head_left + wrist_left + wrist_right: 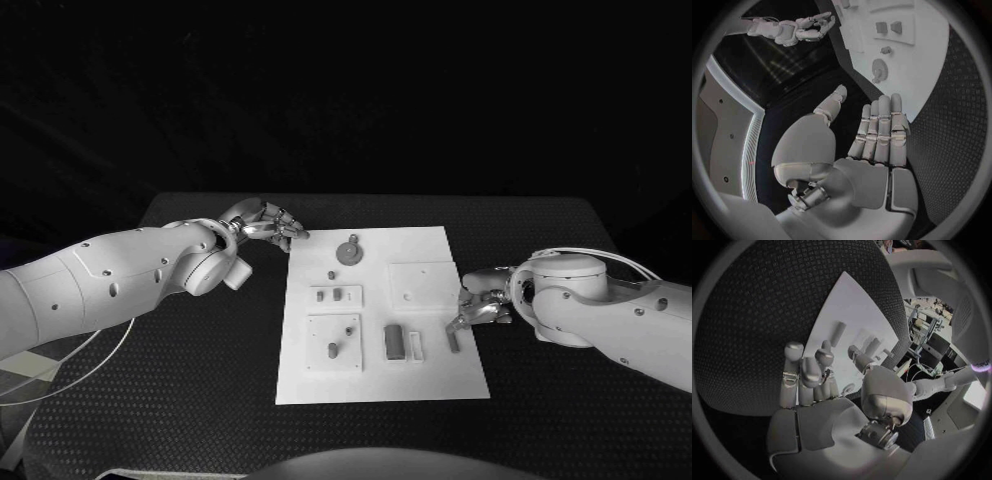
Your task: Assemble the parts on the task board
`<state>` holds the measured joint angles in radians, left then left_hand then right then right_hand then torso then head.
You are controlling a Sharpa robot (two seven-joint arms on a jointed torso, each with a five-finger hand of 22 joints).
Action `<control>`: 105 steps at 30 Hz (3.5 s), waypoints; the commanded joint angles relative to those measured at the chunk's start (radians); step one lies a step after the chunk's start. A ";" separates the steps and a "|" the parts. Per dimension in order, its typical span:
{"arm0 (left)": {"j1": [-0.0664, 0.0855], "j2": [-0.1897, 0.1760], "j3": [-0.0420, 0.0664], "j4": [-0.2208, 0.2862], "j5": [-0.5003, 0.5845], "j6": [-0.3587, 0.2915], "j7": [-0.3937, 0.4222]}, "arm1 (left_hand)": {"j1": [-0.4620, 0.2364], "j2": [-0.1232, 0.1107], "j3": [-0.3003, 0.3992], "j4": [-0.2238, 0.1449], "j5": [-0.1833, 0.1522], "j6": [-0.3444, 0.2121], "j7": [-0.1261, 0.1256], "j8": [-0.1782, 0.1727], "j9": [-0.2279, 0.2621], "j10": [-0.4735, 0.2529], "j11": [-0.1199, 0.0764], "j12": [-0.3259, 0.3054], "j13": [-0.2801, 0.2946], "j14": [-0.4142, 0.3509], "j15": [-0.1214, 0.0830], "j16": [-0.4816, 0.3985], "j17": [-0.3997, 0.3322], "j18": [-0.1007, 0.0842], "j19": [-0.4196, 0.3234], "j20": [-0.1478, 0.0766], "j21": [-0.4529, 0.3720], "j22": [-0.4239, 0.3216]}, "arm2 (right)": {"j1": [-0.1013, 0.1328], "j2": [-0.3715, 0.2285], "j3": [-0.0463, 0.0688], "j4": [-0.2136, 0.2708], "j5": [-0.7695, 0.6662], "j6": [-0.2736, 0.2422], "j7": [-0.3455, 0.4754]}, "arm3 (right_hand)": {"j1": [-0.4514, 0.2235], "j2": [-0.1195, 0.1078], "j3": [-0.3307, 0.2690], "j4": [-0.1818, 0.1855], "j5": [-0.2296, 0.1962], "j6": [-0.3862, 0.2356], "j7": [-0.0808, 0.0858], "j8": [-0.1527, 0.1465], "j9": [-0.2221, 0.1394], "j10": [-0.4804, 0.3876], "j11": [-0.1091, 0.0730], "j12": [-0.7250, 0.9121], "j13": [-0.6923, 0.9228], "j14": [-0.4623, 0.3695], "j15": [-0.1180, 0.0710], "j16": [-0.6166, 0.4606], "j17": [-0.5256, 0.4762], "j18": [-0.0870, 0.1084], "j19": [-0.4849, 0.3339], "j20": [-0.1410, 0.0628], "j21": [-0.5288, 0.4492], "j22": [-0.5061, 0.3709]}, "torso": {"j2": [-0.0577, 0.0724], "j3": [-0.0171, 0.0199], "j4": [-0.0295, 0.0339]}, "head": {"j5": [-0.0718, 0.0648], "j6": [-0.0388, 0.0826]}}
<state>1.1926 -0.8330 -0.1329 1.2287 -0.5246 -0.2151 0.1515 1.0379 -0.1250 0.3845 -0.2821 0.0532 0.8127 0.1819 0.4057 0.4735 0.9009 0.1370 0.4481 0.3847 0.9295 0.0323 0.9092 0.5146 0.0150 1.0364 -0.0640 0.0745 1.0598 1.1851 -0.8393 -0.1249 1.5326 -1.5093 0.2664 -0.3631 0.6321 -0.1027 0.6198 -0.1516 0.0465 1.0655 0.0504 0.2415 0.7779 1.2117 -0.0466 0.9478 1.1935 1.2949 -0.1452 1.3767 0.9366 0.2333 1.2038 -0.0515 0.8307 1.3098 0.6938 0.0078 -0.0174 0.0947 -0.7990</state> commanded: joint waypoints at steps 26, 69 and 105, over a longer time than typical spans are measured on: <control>0.001 0.002 0.001 0.003 0.005 0.013 0.006 | -0.015 0.001 0.004 0.005 -0.003 -0.004 -0.002 -0.002 -0.002 -0.006 -0.001 0.006 -0.002 0.006 0.001 -0.004 0.002 0.001 0.004 -0.001 -0.002 0.001 | -0.058 0.071 -0.016 -0.084 -0.062 0.043 -0.005 | -0.003 0.027 0.008 -0.015 0.004 0.014 0.015 -0.007 0.005 -0.003 0.001 0.010 0.005 -0.004 -0.005 0.005 0.000 0.029 -0.007 0.000 0.002 0.016 | 0.000 -0.0006 0.0024 | 0.001 -0.009; 0.001 0.000 0.001 0.004 0.005 0.016 0.002 | -0.019 0.004 0.006 0.007 -0.003 -0.005 -0.002 -0.001 -0.002 -0.007 -0.001 0.007 -0.002 0.006 0.001 -0.006 0.004 0.001 0.004 -0.001 -0.002 0.002 | -0.047 0.040 -0.011 0.023 0.226 -0.142 -0.010 | 0.213 0.123 -0.037 -0.129 0.004 0.033 0.012 -0.014 0.018 0.005 -0.001 0.012 0.005 -0.004 -0.007 0.012 -0.001 0.029 -0.008 0.011 0.016 0.008 | 0.000 -0.0011 0.0027 | -0.003 -0.011; 0.001 -0.002 0.001 0.005 0.003 0.019 0.001 | -0.021 0.004 0.007 0.007 -0.003 -0.005 -0.002 -0.001 -0.003 -0.008 -0.001 0.007 -0.003 0.006 0.001 -0.007 0.005 0.001 0.003 -0.001 -0.002 0.002 | -0.073 0.105 -0.027 -0.052 0.272 -0.143 -0.011 | 0.134 0.113 -0.024 -0.108 0.004 0.034 0.012 -0.023 0.014 0.002 -0.002 0.010 0.006 -0.005 -0.008 0.009 -0.002 0.029 -0.006 0.006 0.009 0.005 | 0.000 0.0002 0.0024 | -0.006 -0.018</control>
<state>1.1926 -0.8361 -0.1329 1.2315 -0.5248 -0.2088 0.1477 1.0269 -0.1218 0.3872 -0.2794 0.0532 0.8127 0.1819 0.4057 0.4722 0.9010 0.1370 0.4481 0.3827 0.9290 0.0328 0.9093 0.5185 0.0149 1.0364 -0.0640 0.0745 1.0599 1.1157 -0.7381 -0.1507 1.4785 -1.2376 0.1165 -0.3771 0.7785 0.0113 0.5962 -0.2661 0.0543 1.0959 0.0555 0.2226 0.7932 1.2133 -0.0449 0.9555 1.1984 1.2933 -0.1480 1.3845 0.9354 0.2415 1.1939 -0.0411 0.8462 1.3098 0.6941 0.0079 -0.0152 0.0884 -0.8165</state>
